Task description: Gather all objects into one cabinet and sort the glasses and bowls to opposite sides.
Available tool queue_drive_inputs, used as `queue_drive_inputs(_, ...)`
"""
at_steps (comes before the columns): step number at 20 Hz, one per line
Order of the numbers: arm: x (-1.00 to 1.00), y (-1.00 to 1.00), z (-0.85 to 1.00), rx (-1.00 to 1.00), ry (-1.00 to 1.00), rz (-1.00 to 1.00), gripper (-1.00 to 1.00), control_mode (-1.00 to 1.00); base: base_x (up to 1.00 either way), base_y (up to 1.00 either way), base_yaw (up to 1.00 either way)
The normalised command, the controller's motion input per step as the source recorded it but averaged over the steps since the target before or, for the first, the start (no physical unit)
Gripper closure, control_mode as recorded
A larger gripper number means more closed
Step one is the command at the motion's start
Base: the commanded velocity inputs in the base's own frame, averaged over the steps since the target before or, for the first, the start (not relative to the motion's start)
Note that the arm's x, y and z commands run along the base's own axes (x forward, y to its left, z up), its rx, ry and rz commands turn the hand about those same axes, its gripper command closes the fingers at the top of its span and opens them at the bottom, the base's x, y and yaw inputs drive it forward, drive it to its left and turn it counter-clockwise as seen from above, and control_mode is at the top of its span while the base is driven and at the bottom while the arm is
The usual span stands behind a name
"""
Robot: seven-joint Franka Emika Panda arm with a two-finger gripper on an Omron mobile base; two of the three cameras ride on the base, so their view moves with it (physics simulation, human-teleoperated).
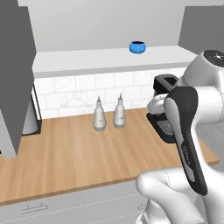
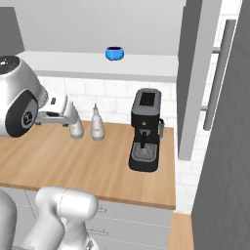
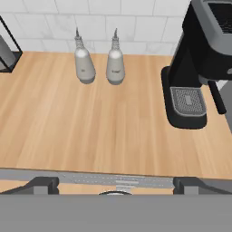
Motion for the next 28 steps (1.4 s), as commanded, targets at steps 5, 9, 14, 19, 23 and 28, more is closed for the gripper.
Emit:
queue_drive_inputs(5,0.05,0.25,0.47,0.0,-0.35,0.0,-1.0,-1.0,0.0,0.0,0.0)
queue_drive_inputs(9,0.33,0.0,0.31,0.0,-0.25,0.0,-1.0,-1.0,0.0,0.0,0.0)
queue_drive_inputs(14,0.35,-0.04,0.46,0.03,-0.15,0.0,-1.0,-1.0,0.0,0.0,0.0)
queue_drive_inputs(19,0.16,-0.18,0.18,0.0,-0.27,0.0,-1.0,-1.0,0.0,0.0,0.0)
queue_drive_inputs(23,0.29,-0.06,0.04,0.0,-0.16,-0.01,-1.0,-1.0,0.0,0.0,0.0)
queue_drive_inputs(28,0.56,0.0,0.0,0.0,-0.02,-0.01,-1.0,-1.0,0.0,0.0,0.0)
